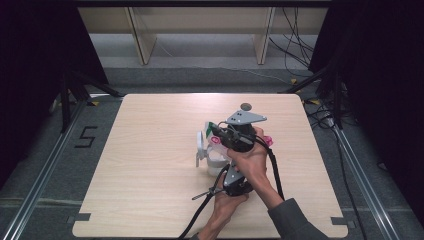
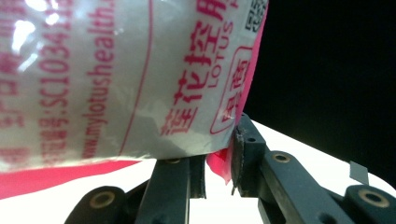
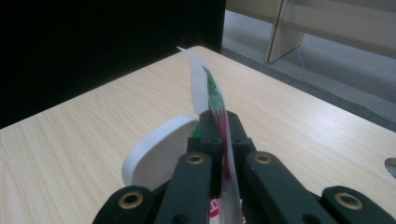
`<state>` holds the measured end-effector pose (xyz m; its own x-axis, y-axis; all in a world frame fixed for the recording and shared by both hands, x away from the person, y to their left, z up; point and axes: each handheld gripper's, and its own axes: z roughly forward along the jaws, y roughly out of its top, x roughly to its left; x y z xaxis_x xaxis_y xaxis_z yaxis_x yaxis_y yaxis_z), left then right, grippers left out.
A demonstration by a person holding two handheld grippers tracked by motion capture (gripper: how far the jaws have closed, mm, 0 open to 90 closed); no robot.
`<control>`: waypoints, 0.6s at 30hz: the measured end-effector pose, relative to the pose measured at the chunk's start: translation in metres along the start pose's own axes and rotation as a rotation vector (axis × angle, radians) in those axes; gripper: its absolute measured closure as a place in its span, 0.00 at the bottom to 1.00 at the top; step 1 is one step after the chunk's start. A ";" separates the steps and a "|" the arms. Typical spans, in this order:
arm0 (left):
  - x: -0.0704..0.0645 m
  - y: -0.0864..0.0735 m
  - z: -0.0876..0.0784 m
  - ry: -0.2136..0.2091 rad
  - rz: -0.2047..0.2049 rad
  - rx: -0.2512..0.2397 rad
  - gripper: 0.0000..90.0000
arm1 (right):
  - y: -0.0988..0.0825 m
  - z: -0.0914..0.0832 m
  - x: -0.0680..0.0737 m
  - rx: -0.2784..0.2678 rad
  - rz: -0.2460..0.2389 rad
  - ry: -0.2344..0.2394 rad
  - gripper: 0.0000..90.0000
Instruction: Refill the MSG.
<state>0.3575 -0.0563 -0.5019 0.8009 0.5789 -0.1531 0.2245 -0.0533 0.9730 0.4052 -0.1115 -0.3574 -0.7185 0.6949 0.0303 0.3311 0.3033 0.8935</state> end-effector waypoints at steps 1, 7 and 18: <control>0.000 -0.001 0.002 -0.008 -0.002 -0.008 0.86 | -0.001 0.002 0.000 0.010 -0.022 -0.011 1.00; 0.000 0.001 -0.003 0.001 0.003 -0.005 0.86 | 0.001 0.001 0.003 -0.005 -0.012 -0.003 1.00; 0.001 -0.001 -0.001 -0.005 -0.005 -0.011 0.86 | -0.001 0.005 0.002 0.005 -0.038 0.000 1.00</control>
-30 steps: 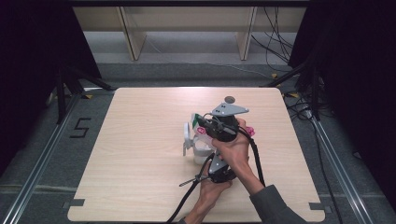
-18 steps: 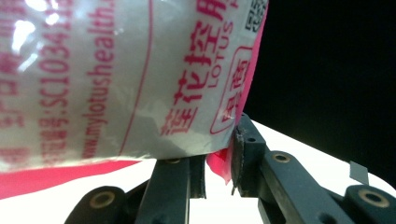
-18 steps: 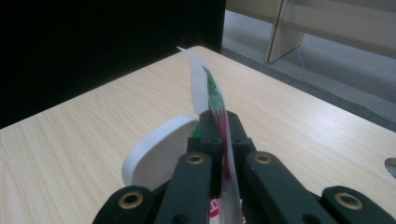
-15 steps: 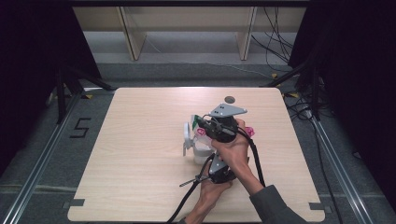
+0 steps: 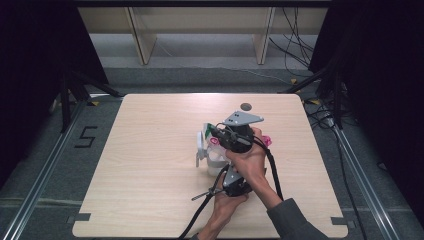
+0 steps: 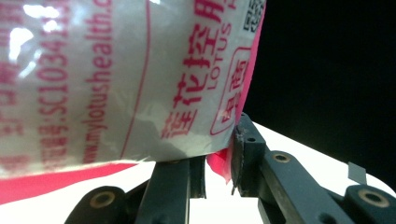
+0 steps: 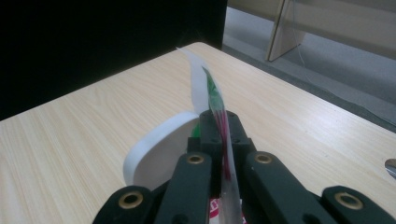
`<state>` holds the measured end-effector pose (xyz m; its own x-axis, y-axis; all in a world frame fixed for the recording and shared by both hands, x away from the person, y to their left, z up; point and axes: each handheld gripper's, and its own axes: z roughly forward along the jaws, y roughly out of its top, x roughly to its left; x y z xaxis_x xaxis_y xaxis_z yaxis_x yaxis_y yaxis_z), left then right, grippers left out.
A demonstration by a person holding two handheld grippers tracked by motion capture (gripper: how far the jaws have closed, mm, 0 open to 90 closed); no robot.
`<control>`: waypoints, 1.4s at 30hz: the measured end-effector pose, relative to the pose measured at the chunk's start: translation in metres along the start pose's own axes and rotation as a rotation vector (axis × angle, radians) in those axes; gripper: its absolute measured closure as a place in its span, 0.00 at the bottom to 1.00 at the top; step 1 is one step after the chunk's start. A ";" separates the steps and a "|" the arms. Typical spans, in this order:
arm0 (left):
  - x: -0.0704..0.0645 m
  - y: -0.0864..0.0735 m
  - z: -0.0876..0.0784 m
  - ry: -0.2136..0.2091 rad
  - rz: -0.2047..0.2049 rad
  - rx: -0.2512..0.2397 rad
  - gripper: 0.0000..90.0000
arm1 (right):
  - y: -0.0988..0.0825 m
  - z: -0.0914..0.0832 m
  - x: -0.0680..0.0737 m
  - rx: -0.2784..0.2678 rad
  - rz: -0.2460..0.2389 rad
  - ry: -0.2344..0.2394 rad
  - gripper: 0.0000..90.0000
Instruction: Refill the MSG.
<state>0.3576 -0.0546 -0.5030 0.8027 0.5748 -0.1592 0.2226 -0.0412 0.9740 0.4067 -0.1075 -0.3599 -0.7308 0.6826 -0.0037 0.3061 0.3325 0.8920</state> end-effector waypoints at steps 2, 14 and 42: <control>0.000 0.001 -0.002 0.004 -0.003 0.009 0.86 | 0.001 -0.002 -0.001 -0.011 0.006 0.005 1.00; 0.002 0.000 0.000 0.000 -0.001 -0.003 0.86 | 0.001 0.000 0.000 -0.012 0.010 0.015 1.00; -0.001 -0.001 0.001 0.003 -0.073 -0.060 0.86 | 0.001 0.000 0.004 0.004 0.019 0.009 1.00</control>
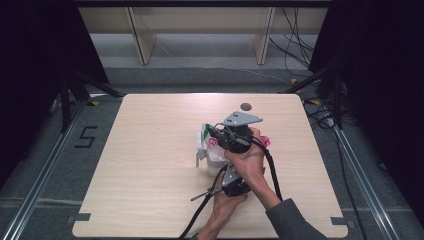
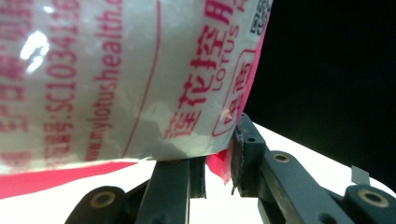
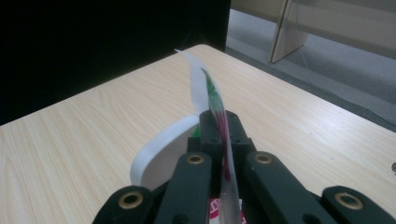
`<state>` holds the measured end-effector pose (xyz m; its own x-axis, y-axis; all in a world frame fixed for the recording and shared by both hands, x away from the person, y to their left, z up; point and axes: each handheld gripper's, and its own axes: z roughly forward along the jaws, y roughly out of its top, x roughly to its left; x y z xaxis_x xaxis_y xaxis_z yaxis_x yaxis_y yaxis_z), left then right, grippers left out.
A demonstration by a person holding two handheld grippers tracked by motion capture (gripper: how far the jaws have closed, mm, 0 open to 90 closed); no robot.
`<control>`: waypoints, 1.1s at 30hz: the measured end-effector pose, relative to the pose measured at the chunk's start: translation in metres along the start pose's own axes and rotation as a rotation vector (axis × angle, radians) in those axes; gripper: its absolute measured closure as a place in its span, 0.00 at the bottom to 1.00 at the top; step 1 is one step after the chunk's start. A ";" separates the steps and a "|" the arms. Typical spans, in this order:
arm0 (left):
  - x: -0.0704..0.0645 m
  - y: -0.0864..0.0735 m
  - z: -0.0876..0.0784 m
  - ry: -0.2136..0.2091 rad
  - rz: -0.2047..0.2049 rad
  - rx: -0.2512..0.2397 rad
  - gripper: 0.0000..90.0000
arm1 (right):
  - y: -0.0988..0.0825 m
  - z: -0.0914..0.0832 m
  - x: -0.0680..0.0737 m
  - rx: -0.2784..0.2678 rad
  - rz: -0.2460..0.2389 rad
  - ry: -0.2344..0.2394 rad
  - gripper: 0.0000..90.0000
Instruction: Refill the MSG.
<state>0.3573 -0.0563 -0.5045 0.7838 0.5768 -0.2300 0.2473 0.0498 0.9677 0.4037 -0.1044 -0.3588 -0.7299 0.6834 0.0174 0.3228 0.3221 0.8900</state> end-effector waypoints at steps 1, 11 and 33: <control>0.006 0.002 -0.005 -0.006 0.086 0.074 0.86 | 0.001 0.000 -0.001 -0.017 -0.001 0.009 1.00; 0.001 0.000 0.000 -0.007 -0.016 -0.003 0.86 | 0.001 0.002 0.000 -0.004 -0.022 -0.005 1.00; 0.000 0.001 -0.001 -0.019 -0.022 -0.001 0.86 | 0.001 0.002 0.002 0.015 -0.016 -0.003 1.00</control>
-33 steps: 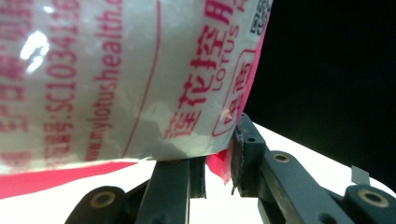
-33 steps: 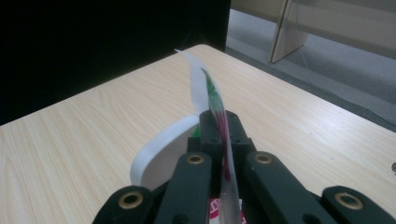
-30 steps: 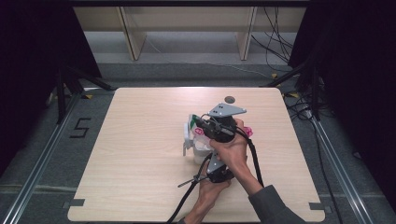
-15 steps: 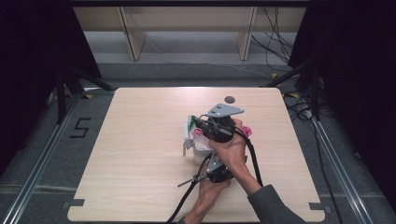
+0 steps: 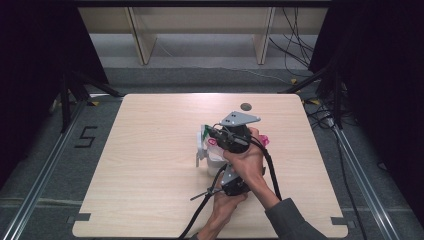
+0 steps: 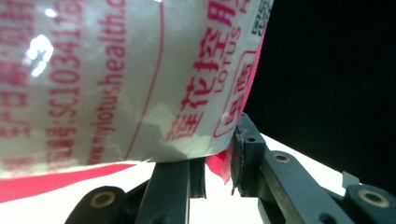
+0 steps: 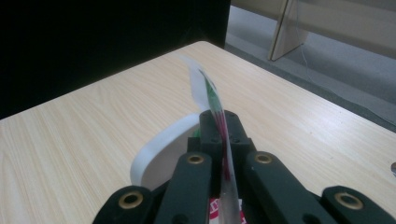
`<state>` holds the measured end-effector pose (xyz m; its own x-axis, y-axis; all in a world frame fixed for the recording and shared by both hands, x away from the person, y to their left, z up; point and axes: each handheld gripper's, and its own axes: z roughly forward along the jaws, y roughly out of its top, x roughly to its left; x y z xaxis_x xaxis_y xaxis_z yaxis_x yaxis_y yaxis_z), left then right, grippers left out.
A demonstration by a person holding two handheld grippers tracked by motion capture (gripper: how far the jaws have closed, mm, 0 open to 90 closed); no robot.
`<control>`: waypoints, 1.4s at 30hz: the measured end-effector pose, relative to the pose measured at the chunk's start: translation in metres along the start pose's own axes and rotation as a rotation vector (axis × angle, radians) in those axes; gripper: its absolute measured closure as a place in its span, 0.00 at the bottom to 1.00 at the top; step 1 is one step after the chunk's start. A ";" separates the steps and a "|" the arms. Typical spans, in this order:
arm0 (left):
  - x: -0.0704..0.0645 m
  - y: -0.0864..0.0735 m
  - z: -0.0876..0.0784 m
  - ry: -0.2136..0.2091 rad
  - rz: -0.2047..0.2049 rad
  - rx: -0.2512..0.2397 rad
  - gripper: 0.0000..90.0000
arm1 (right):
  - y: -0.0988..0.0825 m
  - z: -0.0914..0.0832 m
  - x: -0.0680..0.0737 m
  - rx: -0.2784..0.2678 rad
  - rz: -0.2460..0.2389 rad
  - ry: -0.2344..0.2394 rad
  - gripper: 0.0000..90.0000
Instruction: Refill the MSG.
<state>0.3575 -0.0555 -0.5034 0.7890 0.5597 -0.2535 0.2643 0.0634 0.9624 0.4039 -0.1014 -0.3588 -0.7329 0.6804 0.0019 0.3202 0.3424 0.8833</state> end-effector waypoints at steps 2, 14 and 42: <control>0.003 0.001 -0.003 0.004 0.050 0.041 0.86 | 0.001 -0.001 -0.003 -0.016 -0.006 0.003 1.00; 0.001 0.000 0.000 0.003 -0.003 0.002 0.86 | 0.000 0.002 -0.003 -0.022 -0.019 0.002 1.00; 0.001 0.000 0.000 -0.003 0.014 0.012 0.86 | 0.000 0.001 -0.002 -0.004 0.009 0.005 1.00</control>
<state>0.3587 -0.0547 -0.5035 0.7941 0.5584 -0.2402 0.2597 0.0456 0.9646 0.4064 -0.1023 -0.3588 -0.7332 0.6799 0.0119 0.3238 0.3337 0.8853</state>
